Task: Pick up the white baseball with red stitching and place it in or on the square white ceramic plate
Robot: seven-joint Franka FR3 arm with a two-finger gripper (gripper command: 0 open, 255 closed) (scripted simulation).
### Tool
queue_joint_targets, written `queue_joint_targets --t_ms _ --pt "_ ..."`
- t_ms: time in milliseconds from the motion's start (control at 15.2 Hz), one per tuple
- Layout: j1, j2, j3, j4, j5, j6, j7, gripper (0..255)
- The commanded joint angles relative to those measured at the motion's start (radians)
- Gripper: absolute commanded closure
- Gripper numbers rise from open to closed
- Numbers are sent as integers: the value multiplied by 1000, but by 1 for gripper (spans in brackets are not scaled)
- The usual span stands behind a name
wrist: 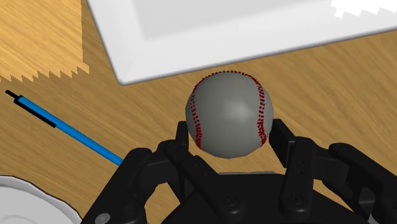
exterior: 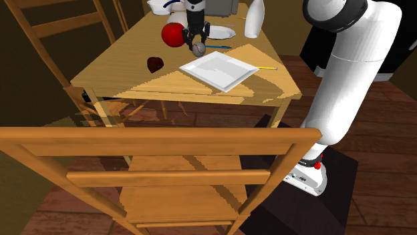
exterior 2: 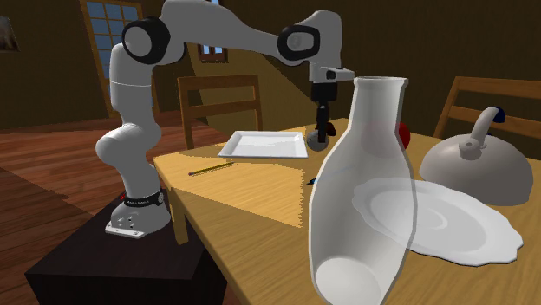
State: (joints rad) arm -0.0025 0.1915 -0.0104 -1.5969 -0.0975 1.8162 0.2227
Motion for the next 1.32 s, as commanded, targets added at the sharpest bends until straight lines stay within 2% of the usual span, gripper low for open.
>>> queue_joint_targets --t_ms 0,924,1254 --pt "0 -1 0 27 1 -28 -3 255" --pt "2 28 0 245 3 -216 -19 255" --pt "17 -195 12 -37 0 -161 14 255"
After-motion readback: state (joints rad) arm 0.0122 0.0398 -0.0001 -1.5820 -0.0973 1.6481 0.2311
